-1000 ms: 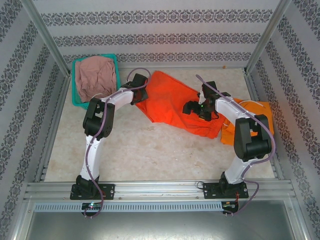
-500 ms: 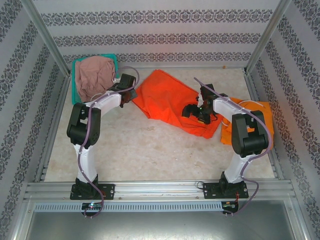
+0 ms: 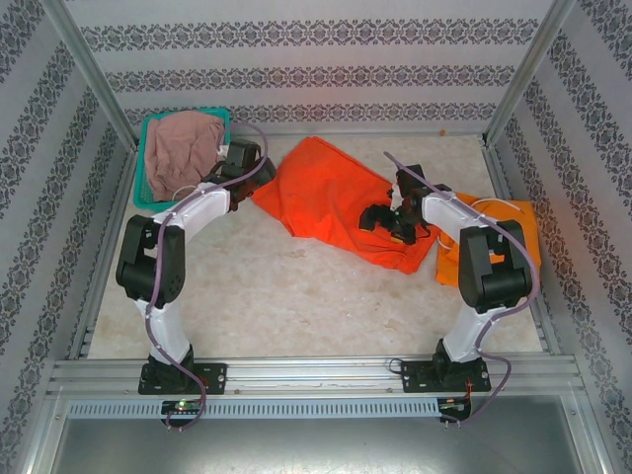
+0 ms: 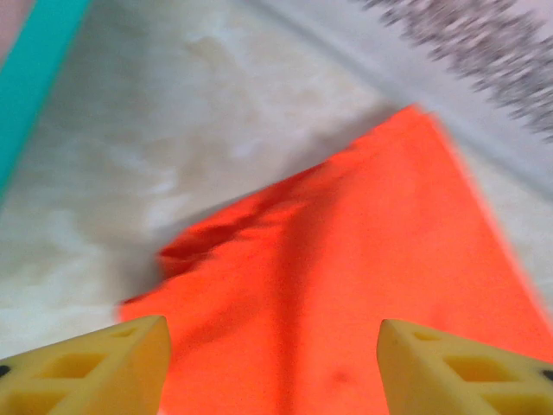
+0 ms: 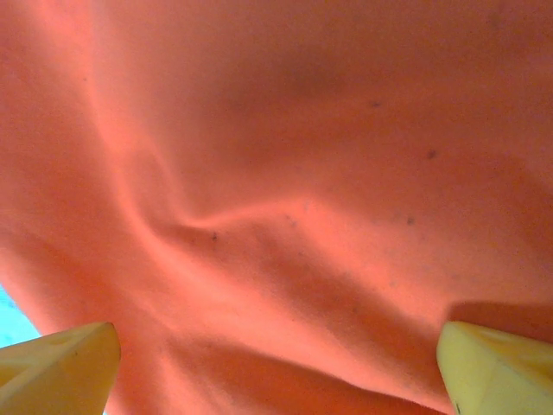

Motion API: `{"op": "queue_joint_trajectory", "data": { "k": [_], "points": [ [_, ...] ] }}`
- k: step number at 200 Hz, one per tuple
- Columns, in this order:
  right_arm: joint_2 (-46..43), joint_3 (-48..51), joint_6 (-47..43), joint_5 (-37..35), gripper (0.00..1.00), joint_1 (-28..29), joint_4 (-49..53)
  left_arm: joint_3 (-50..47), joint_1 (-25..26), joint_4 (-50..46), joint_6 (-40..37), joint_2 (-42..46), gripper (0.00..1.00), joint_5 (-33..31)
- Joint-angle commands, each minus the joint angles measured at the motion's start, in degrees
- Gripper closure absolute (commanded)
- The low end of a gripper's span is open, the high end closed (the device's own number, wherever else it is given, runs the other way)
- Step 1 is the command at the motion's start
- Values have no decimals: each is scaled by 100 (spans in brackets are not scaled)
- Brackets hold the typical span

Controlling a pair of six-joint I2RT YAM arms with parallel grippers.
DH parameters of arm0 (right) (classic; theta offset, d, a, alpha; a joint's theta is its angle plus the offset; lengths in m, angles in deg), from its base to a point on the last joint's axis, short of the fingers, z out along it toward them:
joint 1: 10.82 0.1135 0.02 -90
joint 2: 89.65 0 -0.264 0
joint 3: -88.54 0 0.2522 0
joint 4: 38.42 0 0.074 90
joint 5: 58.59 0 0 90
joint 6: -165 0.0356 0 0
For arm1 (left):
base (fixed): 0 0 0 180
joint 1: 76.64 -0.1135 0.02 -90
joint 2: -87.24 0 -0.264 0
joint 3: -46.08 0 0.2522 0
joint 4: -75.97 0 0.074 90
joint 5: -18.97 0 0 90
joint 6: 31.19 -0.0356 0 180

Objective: Fold and stack the shorts

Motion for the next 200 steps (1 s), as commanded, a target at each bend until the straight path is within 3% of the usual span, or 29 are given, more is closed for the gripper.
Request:
{"op": "queue_joint_trajectory", "data": {
  "k": [1, 46, 95, 145, 200],
  "points": [
    [-458, -22, 160, -31, 6, -75, -11, 422, 334, 672, -21, -139, 22, 597],
    [-717, 151, 266, -402, 5, -406, -5, 1153, 624, 611, 68, -1303, 17, 964],
    [-267, -14, 49, -417, 5, -631, 112, 498, 695, 902, 251, -1785, 18, 837],
    [502, -500, -206, -478, 3, -653, 262, -1233, 933, 1519, 581, -979, 20, 521],
    [1466, -1410, -441, -12, 3, -450, 484, -3567, 1735, 1449, 1105, 730, 19, -634]
  ]
}}
